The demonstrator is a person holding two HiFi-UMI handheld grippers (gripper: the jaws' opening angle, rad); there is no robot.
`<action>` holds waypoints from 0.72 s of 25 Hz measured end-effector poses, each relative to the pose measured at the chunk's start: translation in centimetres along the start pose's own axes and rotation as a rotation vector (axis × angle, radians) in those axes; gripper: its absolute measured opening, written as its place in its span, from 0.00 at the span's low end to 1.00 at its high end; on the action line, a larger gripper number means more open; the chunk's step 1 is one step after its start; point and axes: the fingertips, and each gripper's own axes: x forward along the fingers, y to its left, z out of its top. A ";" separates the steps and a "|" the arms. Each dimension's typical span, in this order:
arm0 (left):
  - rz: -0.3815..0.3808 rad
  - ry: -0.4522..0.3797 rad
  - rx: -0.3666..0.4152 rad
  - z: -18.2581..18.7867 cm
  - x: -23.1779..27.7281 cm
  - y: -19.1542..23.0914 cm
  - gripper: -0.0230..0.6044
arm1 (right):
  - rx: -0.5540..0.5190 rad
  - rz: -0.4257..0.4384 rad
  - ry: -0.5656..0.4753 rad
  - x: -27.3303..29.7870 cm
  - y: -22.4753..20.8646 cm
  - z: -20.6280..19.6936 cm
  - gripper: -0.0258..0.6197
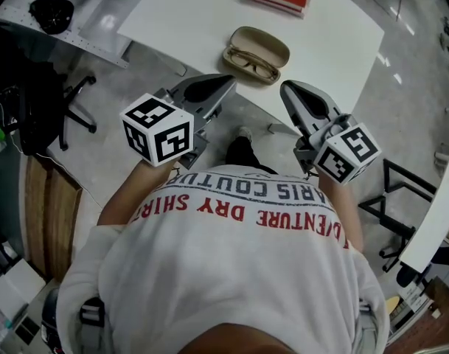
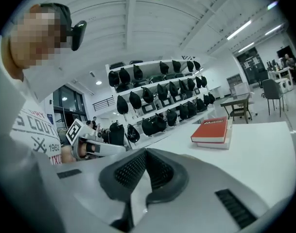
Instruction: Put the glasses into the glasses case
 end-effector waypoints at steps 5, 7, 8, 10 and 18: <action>-0.014 -0.030 0.028 0.8 -0.7 -1.2 0.08 | -0.033 -0.007 -0.013 -0.7 0.9 0.7 0.08; -0.018 -0.035 0.033 0.9 -0.9 -1.5 0.08 | -0.040 -0.004 -0.018 -0.8 1.4 0.9 0.08; -0.018 -0.036 0.036 1.0 -1.0 -1.6 0.08 | -0.042 -0.003 -0.021 -0.8 1.5 0.9 0.08; -0.018 -0.035 0.040 1.0 -1.1 -1.7 0.08 | -0.047 -0.003 -0.025 -0.8 1.7 1.1 0.08; -0.008 -0.032 0.045 0.8 -0.8 -1.9 0.08 | -0.034 -0.001 -0.020 -1.3 1.5 0.9 0.08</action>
